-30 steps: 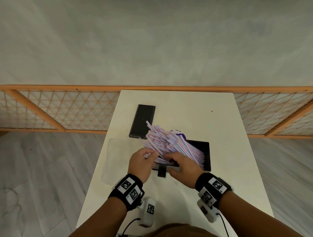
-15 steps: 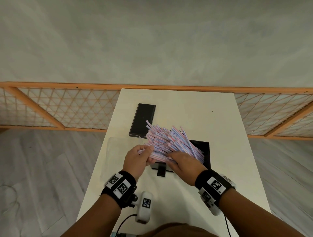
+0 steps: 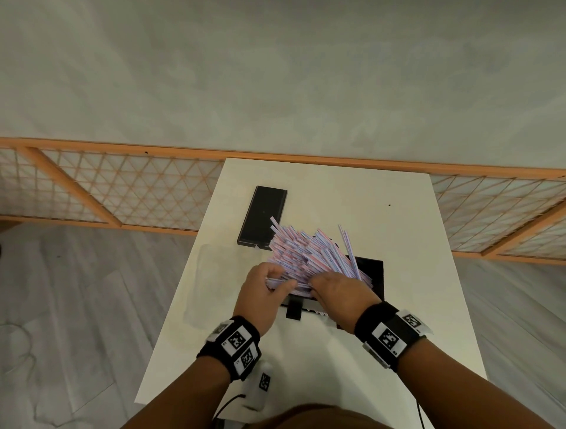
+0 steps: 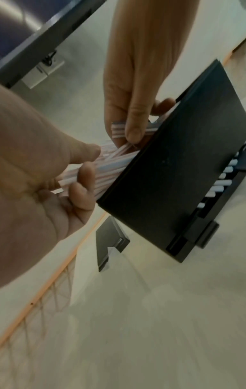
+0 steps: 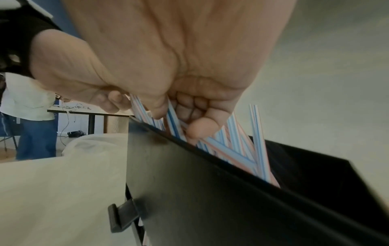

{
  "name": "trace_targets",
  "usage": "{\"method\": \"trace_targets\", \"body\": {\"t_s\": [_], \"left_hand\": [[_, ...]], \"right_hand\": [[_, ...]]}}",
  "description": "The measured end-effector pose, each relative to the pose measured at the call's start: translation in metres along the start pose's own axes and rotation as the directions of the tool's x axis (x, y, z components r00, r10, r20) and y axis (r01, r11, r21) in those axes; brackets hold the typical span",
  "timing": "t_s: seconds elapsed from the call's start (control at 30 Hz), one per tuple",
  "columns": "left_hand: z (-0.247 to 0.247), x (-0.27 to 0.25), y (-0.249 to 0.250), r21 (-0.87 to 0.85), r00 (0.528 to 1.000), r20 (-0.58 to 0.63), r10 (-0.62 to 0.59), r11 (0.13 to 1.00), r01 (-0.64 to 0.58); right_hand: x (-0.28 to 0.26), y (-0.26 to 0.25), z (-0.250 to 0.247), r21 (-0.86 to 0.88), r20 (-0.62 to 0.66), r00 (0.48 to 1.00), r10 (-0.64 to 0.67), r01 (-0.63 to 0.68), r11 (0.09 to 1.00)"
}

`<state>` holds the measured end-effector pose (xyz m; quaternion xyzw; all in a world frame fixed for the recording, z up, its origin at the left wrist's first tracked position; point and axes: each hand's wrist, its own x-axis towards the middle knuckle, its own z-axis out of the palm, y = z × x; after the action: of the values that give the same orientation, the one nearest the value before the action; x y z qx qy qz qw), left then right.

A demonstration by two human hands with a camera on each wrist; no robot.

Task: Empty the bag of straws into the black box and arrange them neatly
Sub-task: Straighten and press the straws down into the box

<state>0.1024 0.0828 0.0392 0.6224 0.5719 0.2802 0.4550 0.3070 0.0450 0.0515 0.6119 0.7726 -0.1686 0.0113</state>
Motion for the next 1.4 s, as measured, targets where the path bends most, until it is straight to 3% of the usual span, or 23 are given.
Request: {"method": "trace_targets", "body": {"t_s": [0.2, 0.4, 0.63, 0.77, 0.93, 1.17, 1.27, 1.4], "left_hand": [[-0.005, 0.004, 0.0, 0.066, 0.997, -0.035, 0.063, 0.996, -0.061], [-0.004, 0.005, -0.003, 0.01, 0.997, -0.08, 0.009, 1.0, -0.008], [-0.008, -0.003, -0.014, -0.056, 0.997, -0.077, 0.013, 0.998, -0.018], [-0.013, -0.006, -0.018, -0.048, 0.998, -0.07, -0.003, 0.999, 0.0], [-0.017, -0.011, -0.019, -0.054, 0.995, -0.096, -0.027, 0.998, 0.022], [-0.013, -0.005, -0.029, -0.055, 0.993, -0.114, -0.011, 0.998, 0.005], [-0.013, -0.003, -0.026, -0.111, 0.995, -0.09, -0.034, 0.993, 0.024], [-0.012, -0.002, -0.023, -0.172, 0.987, -0.124, -0.098, 0.982, 0.076]], "right_hand": [[0.003, -0.015, -0.011, -0.103, -0.015, 0.997, -0.072, 0.07, 0.992], [0.008, -0.026, -0.021, -0.252, -0.023, 0.998, -0.054, 0.046, 0.967], [0.016, -0.027, -0.001, -0.075, -0.146, 0.976, -0.16, 0.151, 0.986], [0.003, -0.02, 0.0, 0.0, -0.276, 0.954, -0.116, 0.121, 0.993], [-0.019, -0.004, 0.009, 0.058, -0.169, 0.985, -0.022, 0.032, 0.998], [-0.013, -0.02, -0.002, -0.195, -0.216, 0.962, -0.166, 0.124, 0.973], [-0.005, -0.025, 0.002, -0.164, -0.244, 0.951, -0.192, 0.155, 0.974], [0.004, -0.032, -0.004, 0.008, -0.293, 0.951, -0.099, 0.106, 0.994]]}}
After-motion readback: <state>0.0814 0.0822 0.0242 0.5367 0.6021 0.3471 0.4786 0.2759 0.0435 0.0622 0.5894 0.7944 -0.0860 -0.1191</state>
